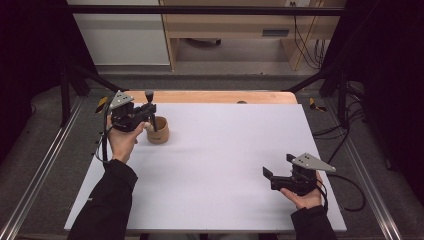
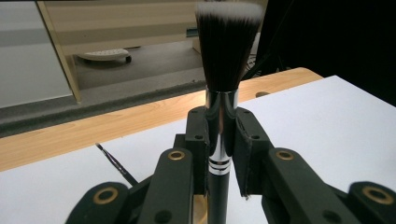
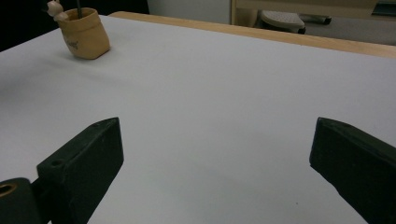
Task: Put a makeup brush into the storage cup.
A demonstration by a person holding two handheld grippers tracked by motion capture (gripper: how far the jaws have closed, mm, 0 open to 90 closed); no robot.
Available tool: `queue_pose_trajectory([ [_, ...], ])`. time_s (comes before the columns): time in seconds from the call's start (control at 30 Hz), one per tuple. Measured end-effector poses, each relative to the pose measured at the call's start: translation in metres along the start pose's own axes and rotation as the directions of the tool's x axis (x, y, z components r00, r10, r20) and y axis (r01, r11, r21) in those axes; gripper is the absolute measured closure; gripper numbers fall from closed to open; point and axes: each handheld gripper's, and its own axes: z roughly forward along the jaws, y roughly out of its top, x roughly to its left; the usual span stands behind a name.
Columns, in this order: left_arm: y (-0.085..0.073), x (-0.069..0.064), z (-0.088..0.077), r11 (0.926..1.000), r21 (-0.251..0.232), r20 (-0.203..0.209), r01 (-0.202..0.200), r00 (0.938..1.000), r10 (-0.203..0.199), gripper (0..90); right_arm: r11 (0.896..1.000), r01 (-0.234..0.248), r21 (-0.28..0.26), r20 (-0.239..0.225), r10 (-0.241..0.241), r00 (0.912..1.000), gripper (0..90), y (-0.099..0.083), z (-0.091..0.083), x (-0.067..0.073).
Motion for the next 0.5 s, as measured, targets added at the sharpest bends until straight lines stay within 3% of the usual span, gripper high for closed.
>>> queue_pose_trajectory([
  [0.5, -0.004, 0.012, 0.019, 0.9996, -0.007, -0.033, 0.026, 0.9991, -0.026, 77.3, 1.000, 0.001, 0.000, -0.001, -0.001, 1.0000, 3.6, 0.000, 0.001, 0.000],
])
